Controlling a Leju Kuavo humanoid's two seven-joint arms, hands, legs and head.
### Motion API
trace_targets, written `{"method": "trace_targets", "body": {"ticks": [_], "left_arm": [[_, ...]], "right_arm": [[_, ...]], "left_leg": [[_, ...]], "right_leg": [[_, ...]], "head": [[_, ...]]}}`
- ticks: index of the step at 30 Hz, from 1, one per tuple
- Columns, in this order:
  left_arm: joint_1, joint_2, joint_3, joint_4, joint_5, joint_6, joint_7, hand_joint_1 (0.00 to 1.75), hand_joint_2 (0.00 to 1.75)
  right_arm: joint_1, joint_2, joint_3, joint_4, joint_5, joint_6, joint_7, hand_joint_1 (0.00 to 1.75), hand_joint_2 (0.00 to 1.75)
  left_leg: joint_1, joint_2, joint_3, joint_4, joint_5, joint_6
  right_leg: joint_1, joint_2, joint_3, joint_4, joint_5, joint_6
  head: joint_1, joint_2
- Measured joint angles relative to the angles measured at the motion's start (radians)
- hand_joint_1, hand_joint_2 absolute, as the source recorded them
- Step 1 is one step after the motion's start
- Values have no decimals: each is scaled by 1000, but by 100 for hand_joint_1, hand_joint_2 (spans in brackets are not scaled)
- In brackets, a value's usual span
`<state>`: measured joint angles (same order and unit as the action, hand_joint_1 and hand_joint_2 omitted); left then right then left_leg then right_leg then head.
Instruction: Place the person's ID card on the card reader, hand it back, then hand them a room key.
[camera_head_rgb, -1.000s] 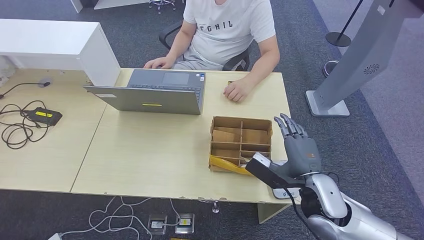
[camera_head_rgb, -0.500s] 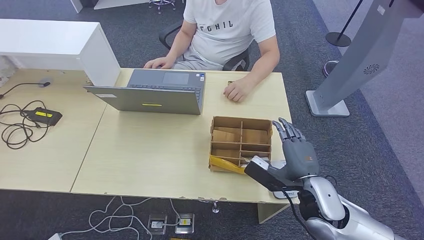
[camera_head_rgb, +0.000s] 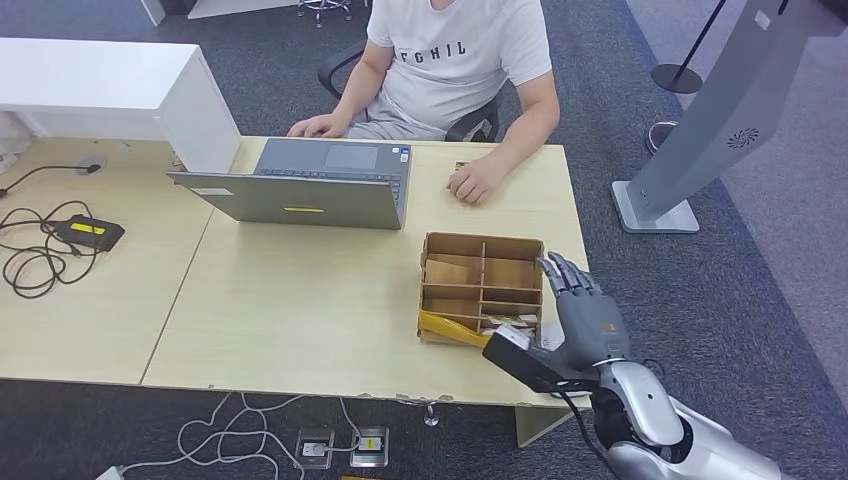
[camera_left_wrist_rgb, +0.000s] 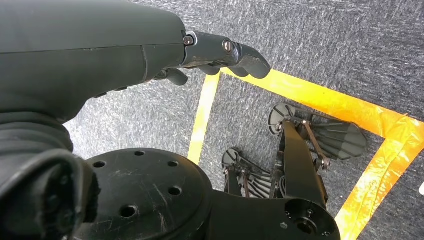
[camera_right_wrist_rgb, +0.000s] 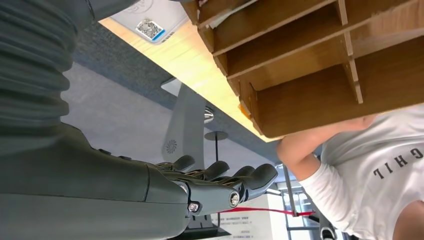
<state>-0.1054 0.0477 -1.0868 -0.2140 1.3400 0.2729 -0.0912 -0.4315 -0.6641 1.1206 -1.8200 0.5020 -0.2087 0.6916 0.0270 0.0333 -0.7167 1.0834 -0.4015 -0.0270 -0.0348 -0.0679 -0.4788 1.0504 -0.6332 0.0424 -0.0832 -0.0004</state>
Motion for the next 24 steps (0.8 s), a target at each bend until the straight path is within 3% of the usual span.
{"method": "trace_targets", "body": {"ticks": [24], "left_arm": [[-1, 1, 0, 0, -17, -15, 0, 0, 0]], "right_arm": [[1, 31, 27, 50, 42, 2, -33, 0, 175]], "left_leg": [[0, 0, 0, 0, 0, 0]], "right_leg": [[0, 0, 0, 0, 0, 0]], "head": [[0, 0]]}}
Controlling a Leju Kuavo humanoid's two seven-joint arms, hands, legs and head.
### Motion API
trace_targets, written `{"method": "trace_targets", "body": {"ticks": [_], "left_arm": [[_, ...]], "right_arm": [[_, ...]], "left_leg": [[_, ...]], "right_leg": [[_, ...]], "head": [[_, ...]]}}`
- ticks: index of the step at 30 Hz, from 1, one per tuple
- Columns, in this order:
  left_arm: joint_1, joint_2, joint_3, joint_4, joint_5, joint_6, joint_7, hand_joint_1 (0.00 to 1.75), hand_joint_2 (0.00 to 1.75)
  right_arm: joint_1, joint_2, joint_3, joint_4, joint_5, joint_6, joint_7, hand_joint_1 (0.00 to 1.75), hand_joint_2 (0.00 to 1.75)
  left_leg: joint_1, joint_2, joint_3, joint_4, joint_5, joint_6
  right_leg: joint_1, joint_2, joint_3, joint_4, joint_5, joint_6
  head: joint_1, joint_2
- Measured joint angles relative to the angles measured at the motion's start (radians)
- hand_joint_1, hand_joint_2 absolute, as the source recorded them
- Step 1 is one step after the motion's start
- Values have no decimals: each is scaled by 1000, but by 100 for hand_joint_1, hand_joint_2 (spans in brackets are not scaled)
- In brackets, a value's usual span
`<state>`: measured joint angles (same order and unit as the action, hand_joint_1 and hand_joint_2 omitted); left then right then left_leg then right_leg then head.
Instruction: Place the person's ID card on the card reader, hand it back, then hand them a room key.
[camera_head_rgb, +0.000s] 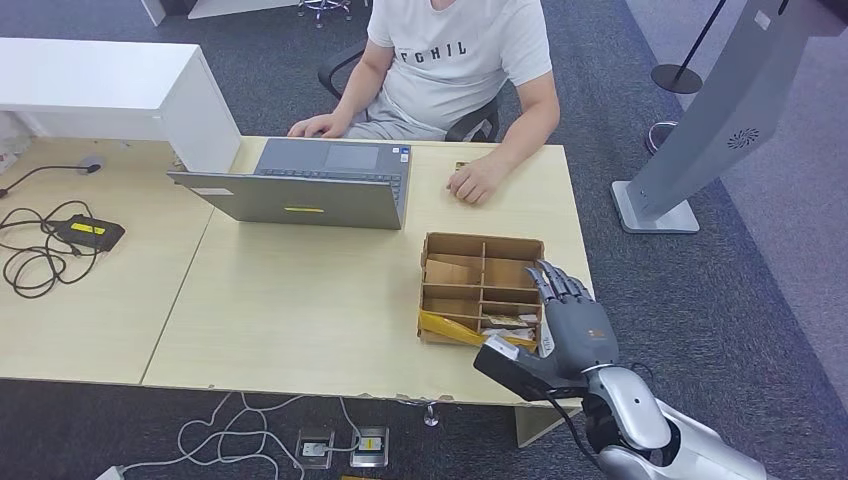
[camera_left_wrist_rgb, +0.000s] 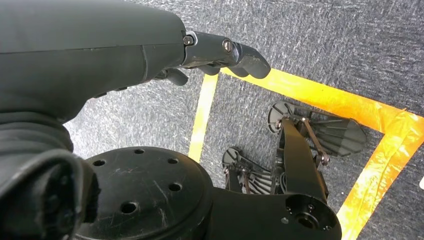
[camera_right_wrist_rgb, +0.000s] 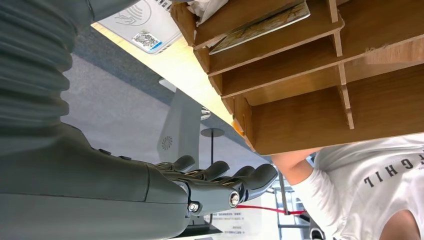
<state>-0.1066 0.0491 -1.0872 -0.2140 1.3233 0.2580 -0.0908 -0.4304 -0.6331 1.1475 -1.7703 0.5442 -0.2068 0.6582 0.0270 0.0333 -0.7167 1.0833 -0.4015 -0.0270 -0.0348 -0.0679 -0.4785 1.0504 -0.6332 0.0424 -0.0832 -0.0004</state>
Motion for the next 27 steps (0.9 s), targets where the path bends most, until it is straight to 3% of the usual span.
{"method": "trace_targets", "body": {"ticks": [27], "left_arm": [[-1, 7, 0, 0, 0, -5, 3, 0, 0]], "right_arm": [[-5, 59, 2, 70, 3, -2, -44, 0, 175]], "left_leg": [[0, 0, 0, 0, 0, 0]], "right_leg": [[0, 0, 0, 0, 0, 0]], "head": [[0, 0]]}}
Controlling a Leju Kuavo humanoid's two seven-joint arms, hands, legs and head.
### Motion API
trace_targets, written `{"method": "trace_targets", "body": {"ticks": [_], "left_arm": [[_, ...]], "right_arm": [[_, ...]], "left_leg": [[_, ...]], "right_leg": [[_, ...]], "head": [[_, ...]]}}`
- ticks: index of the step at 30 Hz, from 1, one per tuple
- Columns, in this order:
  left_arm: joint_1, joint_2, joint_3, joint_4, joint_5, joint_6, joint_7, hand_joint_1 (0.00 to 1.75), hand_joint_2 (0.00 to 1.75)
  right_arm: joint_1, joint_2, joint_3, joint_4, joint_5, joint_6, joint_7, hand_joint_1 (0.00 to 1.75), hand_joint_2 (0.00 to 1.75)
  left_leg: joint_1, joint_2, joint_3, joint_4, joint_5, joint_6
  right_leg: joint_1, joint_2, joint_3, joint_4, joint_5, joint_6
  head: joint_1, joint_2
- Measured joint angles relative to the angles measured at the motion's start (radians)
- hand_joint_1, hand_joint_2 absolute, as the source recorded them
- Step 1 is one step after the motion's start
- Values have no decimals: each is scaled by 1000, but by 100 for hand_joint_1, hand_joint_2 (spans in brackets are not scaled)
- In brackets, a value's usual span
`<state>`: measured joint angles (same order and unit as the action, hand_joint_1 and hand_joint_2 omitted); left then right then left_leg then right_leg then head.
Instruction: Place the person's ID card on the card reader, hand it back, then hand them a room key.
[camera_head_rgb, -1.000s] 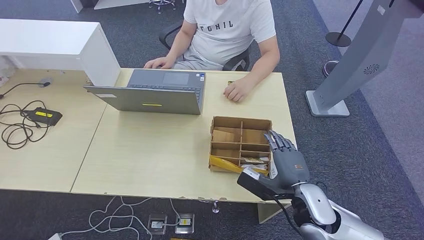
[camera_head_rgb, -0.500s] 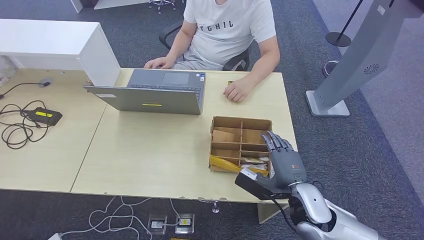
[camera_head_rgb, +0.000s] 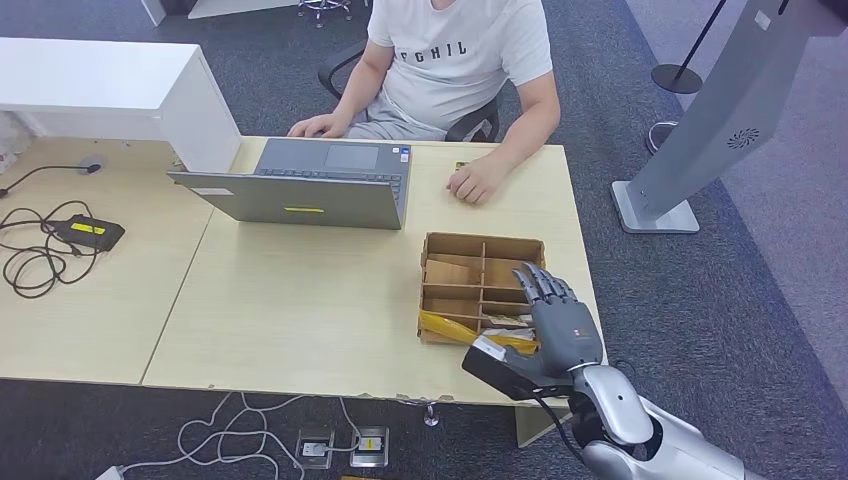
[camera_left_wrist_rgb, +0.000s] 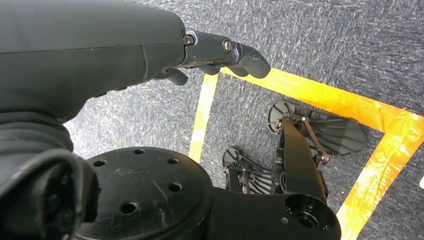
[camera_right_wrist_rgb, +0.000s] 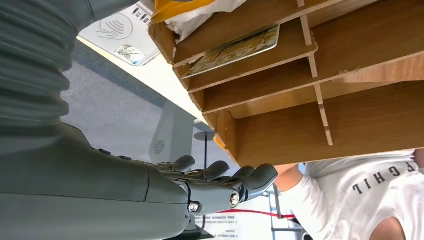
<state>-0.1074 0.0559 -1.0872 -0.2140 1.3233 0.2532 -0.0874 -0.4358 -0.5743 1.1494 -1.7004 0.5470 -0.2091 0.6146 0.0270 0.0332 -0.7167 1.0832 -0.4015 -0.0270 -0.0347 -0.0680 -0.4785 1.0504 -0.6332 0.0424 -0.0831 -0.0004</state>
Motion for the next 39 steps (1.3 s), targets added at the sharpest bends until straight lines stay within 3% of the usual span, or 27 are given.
{"method": "trace_targets", "body": {"ticks": [17, 18, 21, 22, 24, 39], "left_arm": [[0, 0, 0, 0, 5, 6, 4, 0, 0], [0, 0, 0, 0, 6, 6, 4, 0, 0], [0, 0, 0, 0, 7, 7, 5, 0, 0], [0, 0, 0, 0, 7, 7, 6, 0, 0], [0, 0, 0, 0, 7, 8, 6, 0, 0], [0, 0, 0, 0, 7, 8, 6, 0, 0]], "right_arm": [[-1, 23, 6, 24, -10, 27, -6, 0, 175], [-1, 23, 6, 25, -11, 27, -6, 21, 175], [-1, 25, 6, 29, -14, 27, -6, 146, 175], [-1, 26, 6, 30, -16, 27, -7, 168, 175], [-1, 26, 6, 32, -19, 25, -7, 175, 175], [-1, 26, 3, 34, -25, 20, -7, 175, 175]], "left_leg": [[0, 0, 0, 0, 0, 0], [0, 0, 0, 0, 0, 0], [0, 0, 0, 0, 0, 0], [0, 0, 0, 0, 0, 0], [0, 0, 0, 0, 0, 0], [0, 0, 0, 0, 0, 0]], "right_leg": [[0, 0, 0, 0, 0, 0], [0, 0, 0, 0, 0, 0], [0, 0, 0, 0, 0, 0], [0, 0, 0, 0, 0, 0], [0, 0, 0, 0, 0, 0], [0, 0, 0, 0, 0, 0]], "head": [[0, 0], [0, 0], [0, 0], [0, 0], [0, 0], [0, 0]]}}
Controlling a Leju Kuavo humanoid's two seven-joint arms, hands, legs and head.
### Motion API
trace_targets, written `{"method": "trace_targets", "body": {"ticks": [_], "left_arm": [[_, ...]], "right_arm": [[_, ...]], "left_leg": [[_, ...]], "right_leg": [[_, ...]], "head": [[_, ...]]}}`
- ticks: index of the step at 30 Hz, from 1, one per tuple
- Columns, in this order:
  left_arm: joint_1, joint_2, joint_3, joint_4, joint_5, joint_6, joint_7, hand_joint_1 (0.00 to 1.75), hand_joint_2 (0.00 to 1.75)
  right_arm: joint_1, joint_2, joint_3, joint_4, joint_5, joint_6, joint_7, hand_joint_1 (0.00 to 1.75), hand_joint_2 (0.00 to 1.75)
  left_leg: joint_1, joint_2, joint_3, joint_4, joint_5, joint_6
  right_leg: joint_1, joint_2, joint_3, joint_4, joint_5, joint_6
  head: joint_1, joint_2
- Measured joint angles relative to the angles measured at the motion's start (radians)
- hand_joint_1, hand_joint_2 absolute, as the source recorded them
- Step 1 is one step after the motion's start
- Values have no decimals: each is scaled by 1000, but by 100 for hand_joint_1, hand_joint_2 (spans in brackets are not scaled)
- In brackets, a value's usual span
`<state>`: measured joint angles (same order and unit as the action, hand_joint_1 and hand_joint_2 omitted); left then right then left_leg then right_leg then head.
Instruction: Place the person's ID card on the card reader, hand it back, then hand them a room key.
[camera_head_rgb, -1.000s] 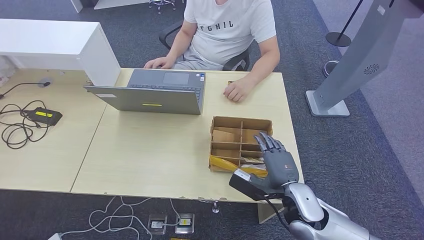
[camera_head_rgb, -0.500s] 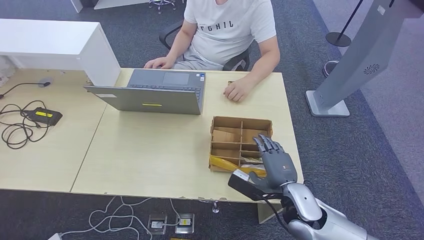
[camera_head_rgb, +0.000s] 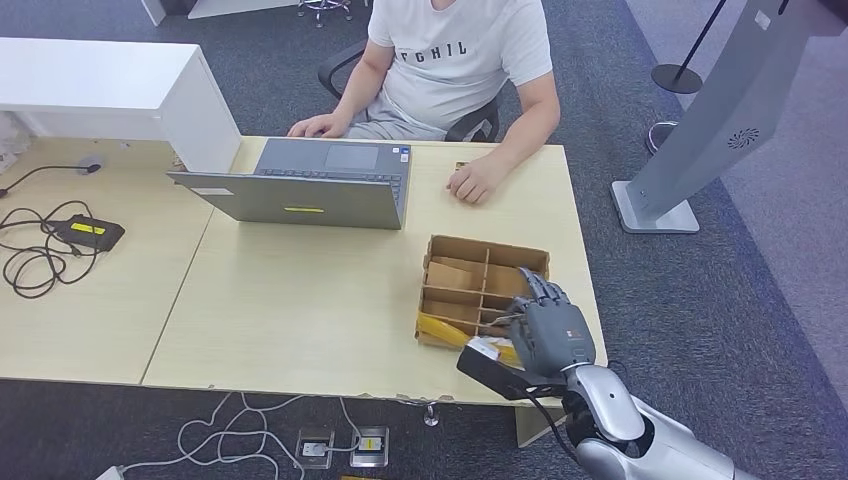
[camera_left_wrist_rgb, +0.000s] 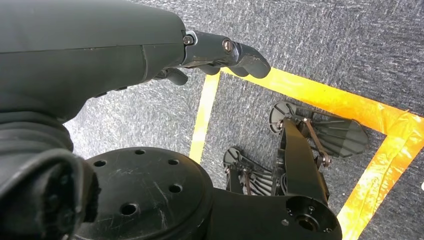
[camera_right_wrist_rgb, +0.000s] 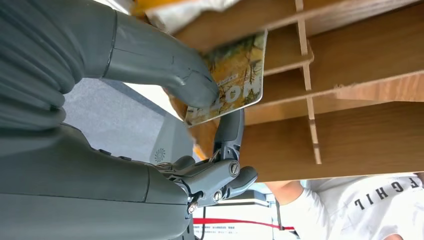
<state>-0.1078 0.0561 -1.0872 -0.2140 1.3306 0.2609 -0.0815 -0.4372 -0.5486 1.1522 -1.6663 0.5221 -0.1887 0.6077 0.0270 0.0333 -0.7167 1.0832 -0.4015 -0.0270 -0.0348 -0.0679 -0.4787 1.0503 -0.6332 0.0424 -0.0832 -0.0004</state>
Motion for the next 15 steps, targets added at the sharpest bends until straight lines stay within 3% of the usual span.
{"method": "trace_targets", "body": {"ticks": [15], "left_arm": [[-2, 0, -17, 0, 0, 0, 0, 0, 0]], "right_arm": [[0, 4, -2, 7, -56, -15, -12, 175, 175]], "left_leg": [[0, 0, 0, 0, 0, 0]], "right_leg": [[0, 0, 0, 0, 0, 0]], "head": [[0, 0]]}}
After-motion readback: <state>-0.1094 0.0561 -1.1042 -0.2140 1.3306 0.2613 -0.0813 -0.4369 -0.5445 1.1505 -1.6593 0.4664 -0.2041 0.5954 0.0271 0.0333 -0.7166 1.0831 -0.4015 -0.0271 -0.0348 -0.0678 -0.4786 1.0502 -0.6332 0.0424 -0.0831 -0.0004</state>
